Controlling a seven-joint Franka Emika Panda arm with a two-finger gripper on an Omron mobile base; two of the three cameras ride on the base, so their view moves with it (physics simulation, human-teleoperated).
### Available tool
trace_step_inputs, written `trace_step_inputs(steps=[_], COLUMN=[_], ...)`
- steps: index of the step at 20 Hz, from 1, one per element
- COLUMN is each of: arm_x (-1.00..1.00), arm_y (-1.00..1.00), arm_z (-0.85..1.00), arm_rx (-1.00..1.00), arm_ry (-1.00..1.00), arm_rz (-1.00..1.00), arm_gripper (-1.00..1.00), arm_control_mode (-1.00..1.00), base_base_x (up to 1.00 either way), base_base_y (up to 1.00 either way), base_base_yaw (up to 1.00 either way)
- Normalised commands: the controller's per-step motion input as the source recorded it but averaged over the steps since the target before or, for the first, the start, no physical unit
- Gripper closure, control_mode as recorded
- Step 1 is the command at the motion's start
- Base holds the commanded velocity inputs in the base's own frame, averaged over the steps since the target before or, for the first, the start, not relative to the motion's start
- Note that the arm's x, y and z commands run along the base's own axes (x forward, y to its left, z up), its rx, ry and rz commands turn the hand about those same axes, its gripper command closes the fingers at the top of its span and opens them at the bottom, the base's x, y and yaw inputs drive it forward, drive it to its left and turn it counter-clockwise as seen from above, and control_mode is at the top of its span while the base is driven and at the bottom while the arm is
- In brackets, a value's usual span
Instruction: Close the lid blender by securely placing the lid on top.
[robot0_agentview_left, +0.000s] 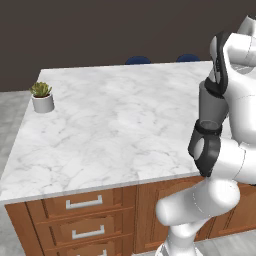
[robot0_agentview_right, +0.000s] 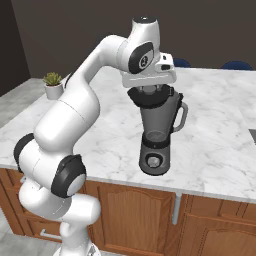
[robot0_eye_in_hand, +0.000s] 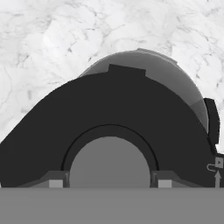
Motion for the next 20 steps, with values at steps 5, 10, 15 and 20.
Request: trace_step_inputs(steps=[5, 10, 15, 20], arm_x=[0.28, 0.37, 0.31, 0.36], arm_y=[-0.23, -0.01, -0.02, -0.1], arm_z=[0.0, 0.0, 0.0, 0.0], arm_rx=[0.01, 0.02, 0.03, 0.01], arm_ry=[0.0, 0.0, 0.0, 0.0], arm_rz=[0.01, 0.0, 0.0, 0.0], arm_gripper=[1.0, 1.0, 1.0, 1.0], arm_control_mode=[-1.0, -1.0, -1.0, -1.0], base_base_x=[0.0, 0.0, 0.0, 0.0], base_base_y=[0.0, 0.0, 0.0, 0.0], base_base_yaw=[0.0, 0.0, 0.0, 0.0])
